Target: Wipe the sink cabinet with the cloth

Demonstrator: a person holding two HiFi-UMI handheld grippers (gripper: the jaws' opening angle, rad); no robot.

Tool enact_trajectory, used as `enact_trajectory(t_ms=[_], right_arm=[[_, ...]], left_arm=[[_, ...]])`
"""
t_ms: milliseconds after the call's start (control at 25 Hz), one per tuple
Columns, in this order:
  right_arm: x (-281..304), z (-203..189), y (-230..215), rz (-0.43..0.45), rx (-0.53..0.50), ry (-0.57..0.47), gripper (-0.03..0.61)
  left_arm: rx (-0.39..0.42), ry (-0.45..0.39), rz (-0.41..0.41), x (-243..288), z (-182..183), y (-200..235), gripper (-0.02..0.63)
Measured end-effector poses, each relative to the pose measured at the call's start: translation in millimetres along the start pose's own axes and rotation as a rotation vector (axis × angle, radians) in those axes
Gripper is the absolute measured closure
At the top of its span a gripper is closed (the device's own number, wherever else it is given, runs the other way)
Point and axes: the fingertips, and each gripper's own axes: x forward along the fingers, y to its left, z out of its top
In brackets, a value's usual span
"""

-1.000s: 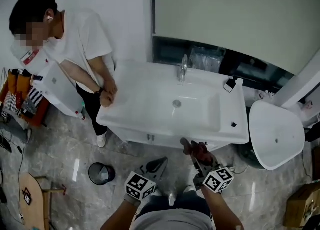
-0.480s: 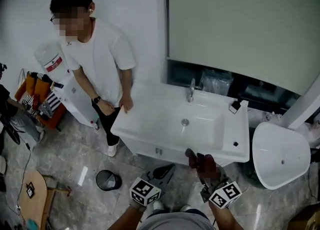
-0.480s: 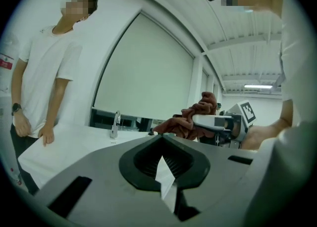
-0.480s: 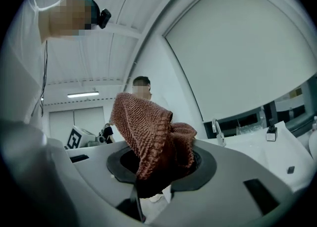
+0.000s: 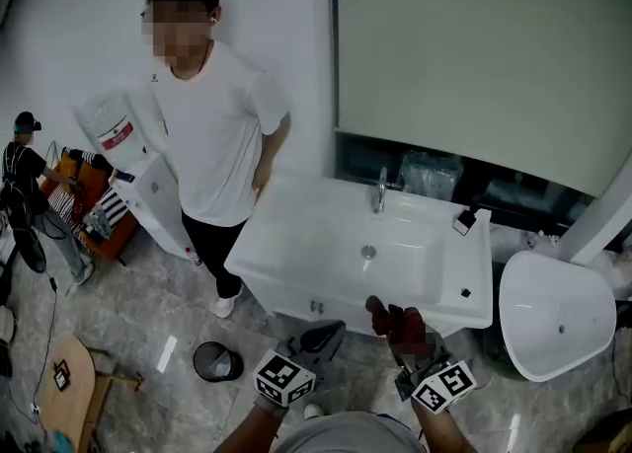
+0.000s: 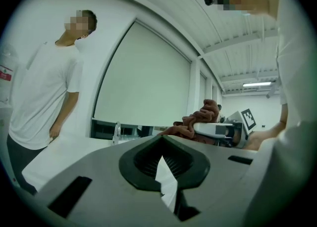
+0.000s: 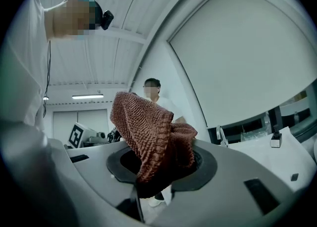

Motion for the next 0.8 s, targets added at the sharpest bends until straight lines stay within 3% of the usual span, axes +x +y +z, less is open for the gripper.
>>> enact_trajectory(t_ms=[360, 800], right_arm=[[9.9, -1.2, 0.9, 0.005, -0.054, 0.019, 0.446], [7.9, 0.9, -3.7, 0.000, -0.038, 0.004, 0.446]], left_arm=[[0.003, -0.004, 0.005, 2.7, 2.4, 5.9, 0.603], [0.001, -0.011, 0.016, 1.8, 3.2, 3.2, 0.603]])
